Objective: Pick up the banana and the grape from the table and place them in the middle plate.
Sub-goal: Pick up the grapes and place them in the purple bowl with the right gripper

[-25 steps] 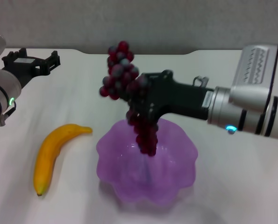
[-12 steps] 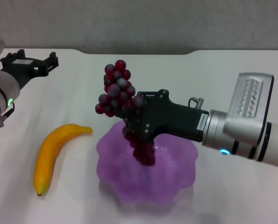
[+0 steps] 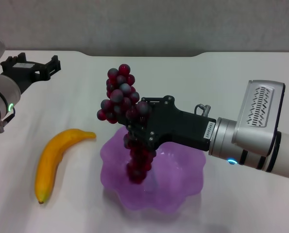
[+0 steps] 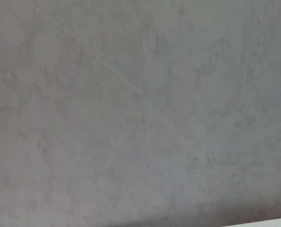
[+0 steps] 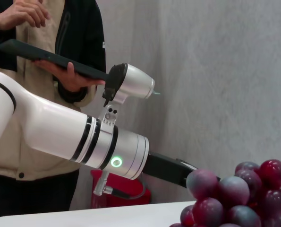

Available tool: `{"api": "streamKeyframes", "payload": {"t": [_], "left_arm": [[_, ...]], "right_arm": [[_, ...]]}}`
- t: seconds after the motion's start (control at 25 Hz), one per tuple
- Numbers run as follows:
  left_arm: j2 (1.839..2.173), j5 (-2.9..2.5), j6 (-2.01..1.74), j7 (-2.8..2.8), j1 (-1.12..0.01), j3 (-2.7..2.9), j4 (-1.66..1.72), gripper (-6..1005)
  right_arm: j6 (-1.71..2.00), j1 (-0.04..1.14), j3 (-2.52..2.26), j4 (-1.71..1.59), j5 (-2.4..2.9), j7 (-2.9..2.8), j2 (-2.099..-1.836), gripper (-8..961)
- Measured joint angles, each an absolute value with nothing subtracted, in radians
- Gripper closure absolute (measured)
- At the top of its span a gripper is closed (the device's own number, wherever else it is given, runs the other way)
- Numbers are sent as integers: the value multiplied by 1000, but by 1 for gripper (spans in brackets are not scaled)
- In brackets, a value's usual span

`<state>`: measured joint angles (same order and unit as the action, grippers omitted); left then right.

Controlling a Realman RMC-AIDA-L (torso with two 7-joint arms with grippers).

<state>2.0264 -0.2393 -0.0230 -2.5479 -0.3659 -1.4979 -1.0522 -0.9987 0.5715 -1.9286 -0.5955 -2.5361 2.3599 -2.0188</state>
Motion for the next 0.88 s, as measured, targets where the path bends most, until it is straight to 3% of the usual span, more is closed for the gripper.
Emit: {"api": "streamKeyframes", "payload": {"t": [0.76, 0.88], "left_arm": [[2026, -239, -23, -2548, -367, -1499, -1052, 121], [2026, -239, -23, -2548, -367, -1499, -1052, 122]], "right_arm": [[-1003, 552, -1932, -589, -2600, 2352, -2017, 551], [-1007, 549, -1941, -591, -2600, 2354, -2017, 408]]}}
